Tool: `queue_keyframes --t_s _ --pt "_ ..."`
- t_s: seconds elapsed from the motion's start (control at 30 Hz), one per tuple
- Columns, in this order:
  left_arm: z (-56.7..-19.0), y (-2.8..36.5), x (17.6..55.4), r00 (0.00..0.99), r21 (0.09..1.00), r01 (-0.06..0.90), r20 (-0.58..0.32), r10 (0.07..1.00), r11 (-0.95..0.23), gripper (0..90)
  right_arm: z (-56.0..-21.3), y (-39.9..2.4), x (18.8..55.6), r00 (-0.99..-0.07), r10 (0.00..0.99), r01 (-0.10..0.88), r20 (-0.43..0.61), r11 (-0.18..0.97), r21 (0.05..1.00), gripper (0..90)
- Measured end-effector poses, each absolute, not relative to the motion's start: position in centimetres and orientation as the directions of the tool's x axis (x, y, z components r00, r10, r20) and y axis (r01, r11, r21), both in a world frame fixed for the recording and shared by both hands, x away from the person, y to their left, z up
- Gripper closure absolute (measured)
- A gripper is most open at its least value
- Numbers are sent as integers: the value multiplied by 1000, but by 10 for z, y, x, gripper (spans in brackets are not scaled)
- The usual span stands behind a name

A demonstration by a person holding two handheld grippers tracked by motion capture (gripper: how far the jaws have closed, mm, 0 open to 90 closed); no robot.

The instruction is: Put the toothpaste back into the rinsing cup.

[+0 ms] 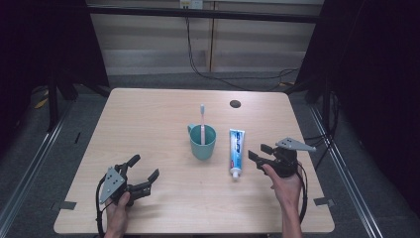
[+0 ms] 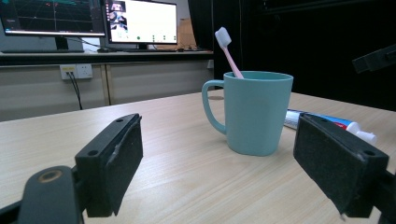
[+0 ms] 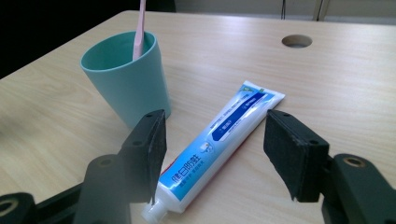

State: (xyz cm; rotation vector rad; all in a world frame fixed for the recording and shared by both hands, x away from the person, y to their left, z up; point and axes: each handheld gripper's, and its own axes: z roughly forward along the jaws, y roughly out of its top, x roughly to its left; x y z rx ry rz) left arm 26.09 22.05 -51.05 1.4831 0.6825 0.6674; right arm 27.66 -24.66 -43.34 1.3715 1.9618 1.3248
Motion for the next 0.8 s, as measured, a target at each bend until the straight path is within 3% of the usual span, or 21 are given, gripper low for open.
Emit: queue_keyframes --t_s 0.4,0.8 --pt "-510 221 261 651 1000 17 -1 759 -13 159 -430 -242 293 -443 876 570 193 109 814 388" --pt "-510 221 261 652 1000 17 1 758 -16 158 -432 -229 320 -413 877 712 248 141 688 370"
